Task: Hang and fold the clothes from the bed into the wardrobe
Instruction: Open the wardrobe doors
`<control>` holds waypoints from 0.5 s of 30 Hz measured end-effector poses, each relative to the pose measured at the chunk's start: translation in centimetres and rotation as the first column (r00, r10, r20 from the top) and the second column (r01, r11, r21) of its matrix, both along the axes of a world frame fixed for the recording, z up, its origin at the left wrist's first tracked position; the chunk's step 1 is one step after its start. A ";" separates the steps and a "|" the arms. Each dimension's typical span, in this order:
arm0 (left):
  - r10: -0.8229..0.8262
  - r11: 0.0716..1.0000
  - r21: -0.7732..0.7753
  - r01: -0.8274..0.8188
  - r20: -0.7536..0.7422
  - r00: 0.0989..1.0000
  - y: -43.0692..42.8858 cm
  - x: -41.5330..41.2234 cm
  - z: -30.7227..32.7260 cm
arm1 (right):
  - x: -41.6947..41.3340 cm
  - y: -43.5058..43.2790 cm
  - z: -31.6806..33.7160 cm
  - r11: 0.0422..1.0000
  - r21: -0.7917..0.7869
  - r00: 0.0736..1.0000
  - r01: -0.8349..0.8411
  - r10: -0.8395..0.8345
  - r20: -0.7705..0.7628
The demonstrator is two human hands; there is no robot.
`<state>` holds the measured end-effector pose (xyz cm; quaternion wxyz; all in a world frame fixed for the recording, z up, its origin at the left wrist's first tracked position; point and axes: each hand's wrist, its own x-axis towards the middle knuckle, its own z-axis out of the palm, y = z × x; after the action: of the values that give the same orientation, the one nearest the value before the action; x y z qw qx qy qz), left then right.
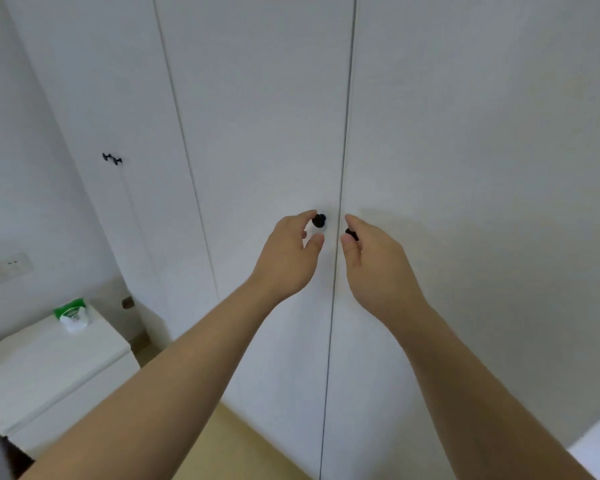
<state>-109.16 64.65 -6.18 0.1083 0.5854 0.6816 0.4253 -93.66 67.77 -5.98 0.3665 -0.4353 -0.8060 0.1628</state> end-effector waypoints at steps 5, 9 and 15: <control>-0.048 0.999 0.003 0.048 0.024 0.999 3.4 -1.0 -0.3 | -0.6 -0.3 0.4 0.997 0.041 0.996 0.059 -0.062 0.069; -0.025 0.999 0.038 0.023 0.053 0.998 3.8 -0.8 -0.1 | -0.5 -0.5 0.5 0.995 0.044 0.991 0.087 -0.091 0.095; 0.005 0.999 0.034 -0.009 0.110 0.994 2.5 -1.7 0.1 | -1.0 -1.3 0.7 0.998 0.008 0.993 0.059 -0.060 0.105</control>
<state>-110.84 67.11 -6.08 0.1342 0.5605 0.6693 0.4689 -94.67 66.46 -5.23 0.3291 -0.4662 -0.8114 0.1266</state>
